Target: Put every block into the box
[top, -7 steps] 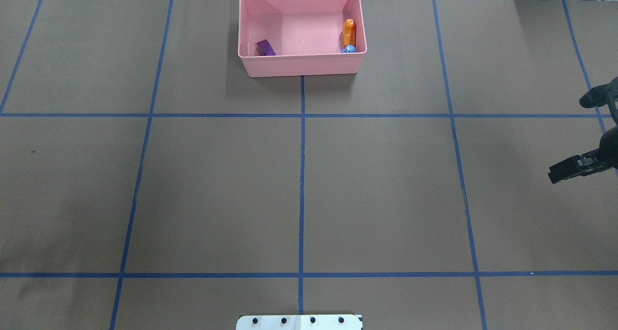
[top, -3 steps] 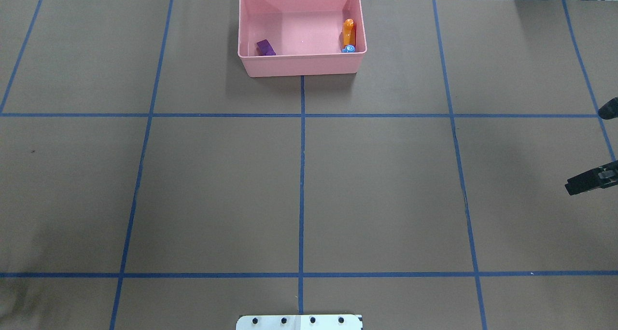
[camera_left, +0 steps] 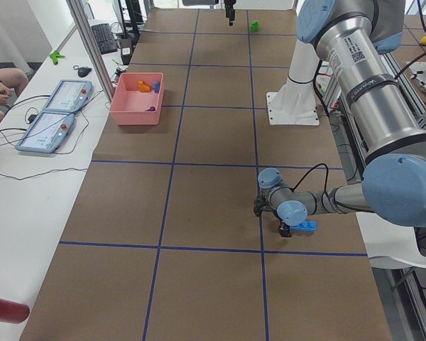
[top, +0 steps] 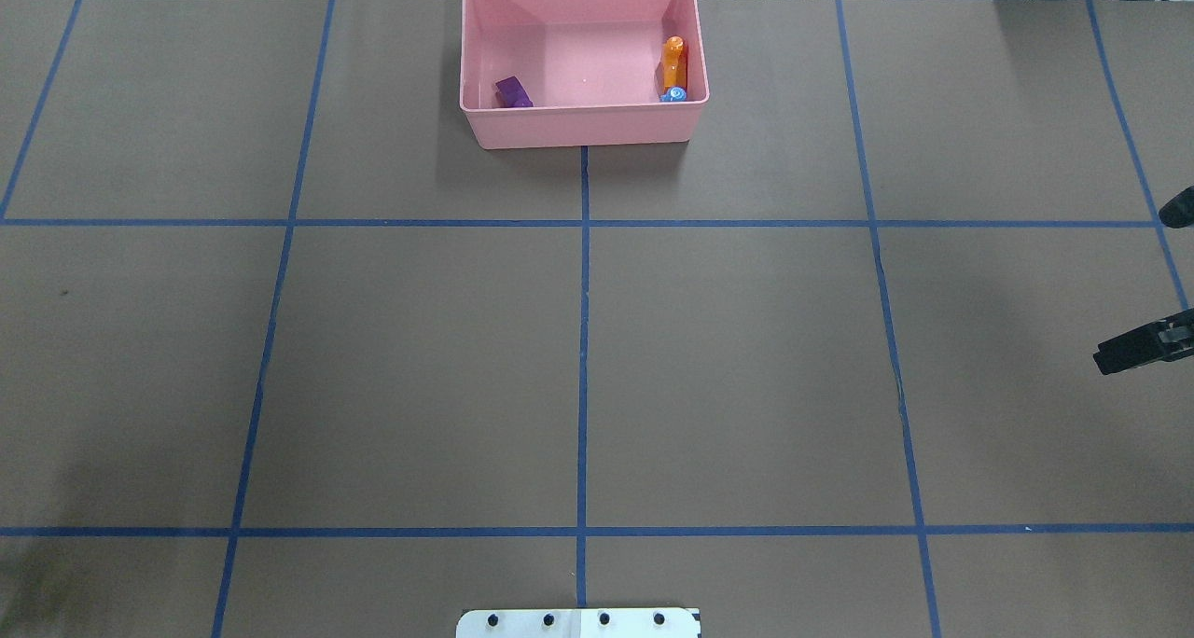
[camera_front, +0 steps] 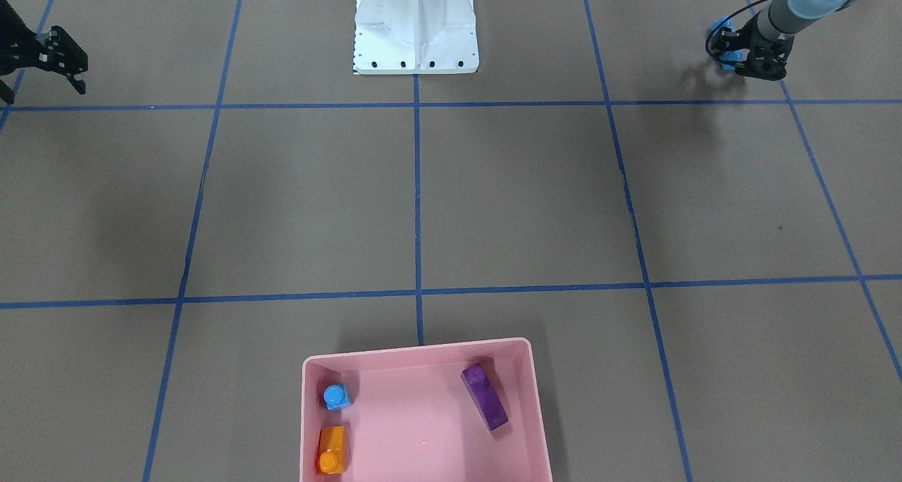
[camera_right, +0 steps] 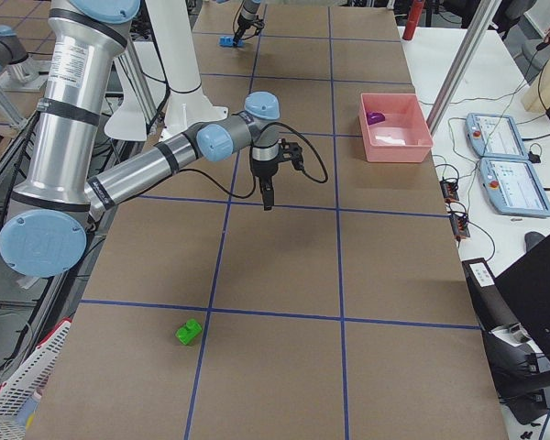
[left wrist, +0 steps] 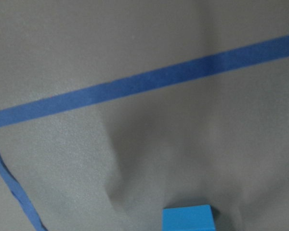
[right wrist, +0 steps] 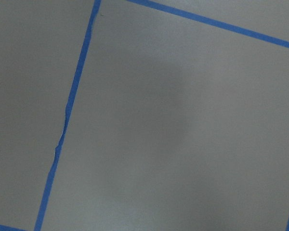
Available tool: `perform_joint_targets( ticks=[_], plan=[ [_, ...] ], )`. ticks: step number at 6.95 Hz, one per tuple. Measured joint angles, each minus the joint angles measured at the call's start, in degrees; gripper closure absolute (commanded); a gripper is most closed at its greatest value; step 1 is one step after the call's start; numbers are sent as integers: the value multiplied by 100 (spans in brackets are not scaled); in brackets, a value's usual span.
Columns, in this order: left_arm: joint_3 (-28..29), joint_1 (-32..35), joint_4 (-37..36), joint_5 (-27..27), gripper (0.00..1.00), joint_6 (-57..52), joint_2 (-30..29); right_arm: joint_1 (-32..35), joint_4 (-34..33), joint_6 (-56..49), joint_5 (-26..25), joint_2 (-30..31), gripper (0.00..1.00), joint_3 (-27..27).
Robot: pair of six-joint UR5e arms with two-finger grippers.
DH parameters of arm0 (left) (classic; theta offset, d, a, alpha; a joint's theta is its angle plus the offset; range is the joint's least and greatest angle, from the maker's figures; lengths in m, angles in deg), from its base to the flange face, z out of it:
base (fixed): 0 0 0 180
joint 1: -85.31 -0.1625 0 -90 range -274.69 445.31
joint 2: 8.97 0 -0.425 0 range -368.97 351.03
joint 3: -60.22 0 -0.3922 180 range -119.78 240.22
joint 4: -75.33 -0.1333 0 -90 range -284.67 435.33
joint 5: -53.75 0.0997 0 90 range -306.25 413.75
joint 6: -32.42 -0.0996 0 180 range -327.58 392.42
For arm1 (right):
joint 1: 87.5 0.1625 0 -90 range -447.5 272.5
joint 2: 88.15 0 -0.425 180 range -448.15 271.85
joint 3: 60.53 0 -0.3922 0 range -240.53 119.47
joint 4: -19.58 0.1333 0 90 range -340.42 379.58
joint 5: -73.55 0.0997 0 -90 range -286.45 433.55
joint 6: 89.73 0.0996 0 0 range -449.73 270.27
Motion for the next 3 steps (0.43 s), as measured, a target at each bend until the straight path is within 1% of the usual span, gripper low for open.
perform_joint_targets(
  ticks=[1,2,3],
  plan=[
    [-2,-56,75,-11,95,59,-2,9,-1,0,5,-13,0,0],
    [-14,-95,113,-14,100,102,-2,12,-1,0,10,-23,0,1],
    [-45,-115,150,-16,100,122,4,15,-1,0,12,-33,0,1]
  ],
)
